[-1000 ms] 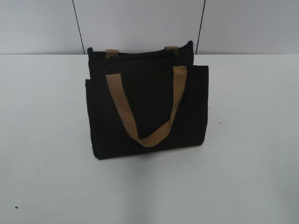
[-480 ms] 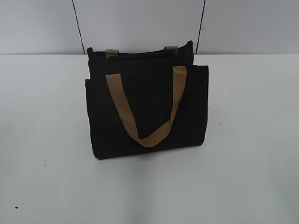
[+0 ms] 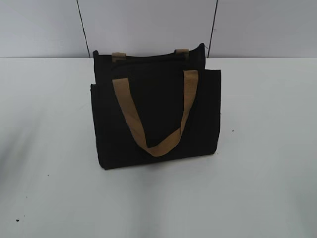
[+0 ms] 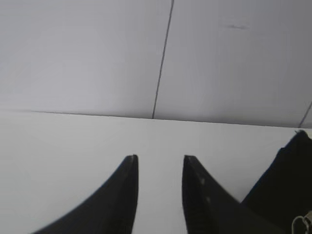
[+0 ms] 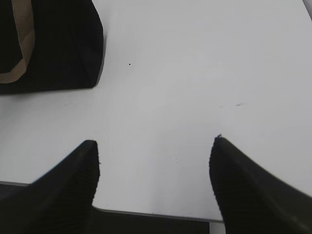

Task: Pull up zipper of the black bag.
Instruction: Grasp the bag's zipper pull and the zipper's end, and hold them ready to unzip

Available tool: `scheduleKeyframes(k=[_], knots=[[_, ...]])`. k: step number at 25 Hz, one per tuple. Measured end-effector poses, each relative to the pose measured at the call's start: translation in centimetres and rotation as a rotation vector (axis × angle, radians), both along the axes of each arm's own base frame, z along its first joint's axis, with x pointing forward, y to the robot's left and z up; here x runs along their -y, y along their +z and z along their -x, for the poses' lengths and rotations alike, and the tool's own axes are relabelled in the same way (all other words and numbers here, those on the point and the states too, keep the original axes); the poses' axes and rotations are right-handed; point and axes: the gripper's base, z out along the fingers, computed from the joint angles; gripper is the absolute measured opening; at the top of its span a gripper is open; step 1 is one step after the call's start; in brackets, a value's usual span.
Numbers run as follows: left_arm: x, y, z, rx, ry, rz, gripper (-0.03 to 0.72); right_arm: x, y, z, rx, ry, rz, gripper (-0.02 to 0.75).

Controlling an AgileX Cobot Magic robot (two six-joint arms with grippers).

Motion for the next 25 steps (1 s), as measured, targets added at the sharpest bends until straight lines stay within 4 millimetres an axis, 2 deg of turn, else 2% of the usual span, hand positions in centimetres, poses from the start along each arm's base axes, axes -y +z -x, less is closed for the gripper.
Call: scheduleKeyframes(k=[7,13,19,25], knots=[[2.7,-4.9,-3.2,0.052,-0.216,-0.089,0.328,0.0,0.0,0.0,0.0,0.001,-0.001,0.541],[4.4,-9.1,-5.5,-0.087,-0.363,-0.07,0.349,0.0,0.0,0.0,0.0,0.001,-0.001,0.541],[6.4,-11.0,-7.8,-0.12,-0.586,-0.132,0.35,0.0,0.0,0.0,0.0,0.001,-0.001,0.541],[7.3,-12.6,-8.7,-0.155,-0.714,-0.169,0.35,0.0,0.0,0.0,0.0,0.001,-0.001,0.541]])
